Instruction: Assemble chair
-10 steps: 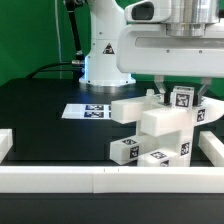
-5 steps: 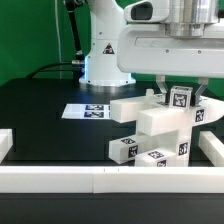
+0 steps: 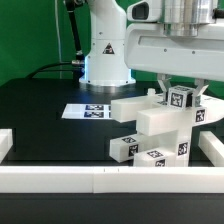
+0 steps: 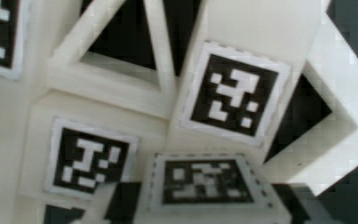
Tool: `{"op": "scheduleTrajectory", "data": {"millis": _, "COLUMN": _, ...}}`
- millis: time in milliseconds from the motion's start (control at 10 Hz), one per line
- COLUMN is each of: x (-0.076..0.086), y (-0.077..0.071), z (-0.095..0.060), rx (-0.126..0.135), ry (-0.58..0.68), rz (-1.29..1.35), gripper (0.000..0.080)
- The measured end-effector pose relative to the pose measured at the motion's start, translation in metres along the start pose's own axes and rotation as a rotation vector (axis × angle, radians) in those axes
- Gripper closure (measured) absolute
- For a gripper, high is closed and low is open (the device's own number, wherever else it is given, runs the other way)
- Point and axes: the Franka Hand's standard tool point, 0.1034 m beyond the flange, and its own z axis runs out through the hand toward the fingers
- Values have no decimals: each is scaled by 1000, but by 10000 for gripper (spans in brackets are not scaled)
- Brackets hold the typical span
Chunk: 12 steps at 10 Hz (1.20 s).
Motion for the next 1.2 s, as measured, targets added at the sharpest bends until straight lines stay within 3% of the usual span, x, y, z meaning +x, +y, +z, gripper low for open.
{"op": "scheduleTrajectory", "data": {"millis": 800, "x": -3, "y": -2, "z": 0, "rx": 2, "ry": -2, "rz": 474, "gripper": 528}}
{"op": "scheduleTrajectory", "data": {"millis": 1000, "x": -3, "y": -2, "z": 0, "rx": 1, "ry": -2, "rz": 472, "gripper": 528}}
{"op": "scheduleTrajectory", "data": {"millis": 1200, "x": -3, "y": -2, "z": -7, "rx": 13, "ry": -4, "rz": 435, "gripper": 296}}
